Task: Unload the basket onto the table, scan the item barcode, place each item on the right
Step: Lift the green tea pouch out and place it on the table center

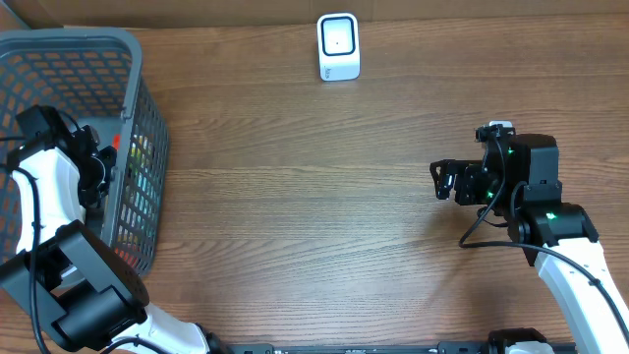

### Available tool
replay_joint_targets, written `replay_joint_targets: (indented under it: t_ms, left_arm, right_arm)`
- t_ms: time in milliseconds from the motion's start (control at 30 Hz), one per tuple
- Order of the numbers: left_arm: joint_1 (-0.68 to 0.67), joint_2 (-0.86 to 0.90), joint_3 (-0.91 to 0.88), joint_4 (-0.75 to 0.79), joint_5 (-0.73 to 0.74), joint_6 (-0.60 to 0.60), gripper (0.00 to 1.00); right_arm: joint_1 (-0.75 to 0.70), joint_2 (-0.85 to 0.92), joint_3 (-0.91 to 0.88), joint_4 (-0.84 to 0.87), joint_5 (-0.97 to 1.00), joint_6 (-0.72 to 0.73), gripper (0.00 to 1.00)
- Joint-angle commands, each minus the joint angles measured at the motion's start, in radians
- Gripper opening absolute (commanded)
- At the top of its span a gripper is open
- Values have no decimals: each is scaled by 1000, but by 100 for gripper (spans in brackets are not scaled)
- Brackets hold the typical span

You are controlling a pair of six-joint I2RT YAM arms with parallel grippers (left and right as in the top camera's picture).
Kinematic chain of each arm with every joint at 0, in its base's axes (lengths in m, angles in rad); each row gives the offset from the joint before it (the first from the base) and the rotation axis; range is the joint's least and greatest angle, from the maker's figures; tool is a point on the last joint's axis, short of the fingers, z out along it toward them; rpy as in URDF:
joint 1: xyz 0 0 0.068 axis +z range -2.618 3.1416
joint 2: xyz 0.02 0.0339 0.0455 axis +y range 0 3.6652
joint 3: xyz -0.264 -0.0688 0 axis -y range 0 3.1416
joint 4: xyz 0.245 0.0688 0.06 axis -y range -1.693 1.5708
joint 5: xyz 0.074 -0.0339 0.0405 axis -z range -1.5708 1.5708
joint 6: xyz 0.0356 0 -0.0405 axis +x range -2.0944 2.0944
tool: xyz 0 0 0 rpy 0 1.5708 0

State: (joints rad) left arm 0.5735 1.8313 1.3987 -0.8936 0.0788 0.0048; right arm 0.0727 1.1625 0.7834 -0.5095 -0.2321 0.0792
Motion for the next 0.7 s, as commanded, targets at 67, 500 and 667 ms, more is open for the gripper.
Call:
replay_joint_targets:
  t_ms: [67,500,667]
  left_arm:
    - [1,11,-21,4,8,-32,19]
    - [1,1,349,-278,21,-134,4]
    - [-3,-2,711,-487,79,-151,4]
  right_arm:
    - [-1,-3,16,6,-8,5,100]
    - [-1,-3,16,6,-8,5,100]
    - [-1,-3,16,6,-8,5,100]
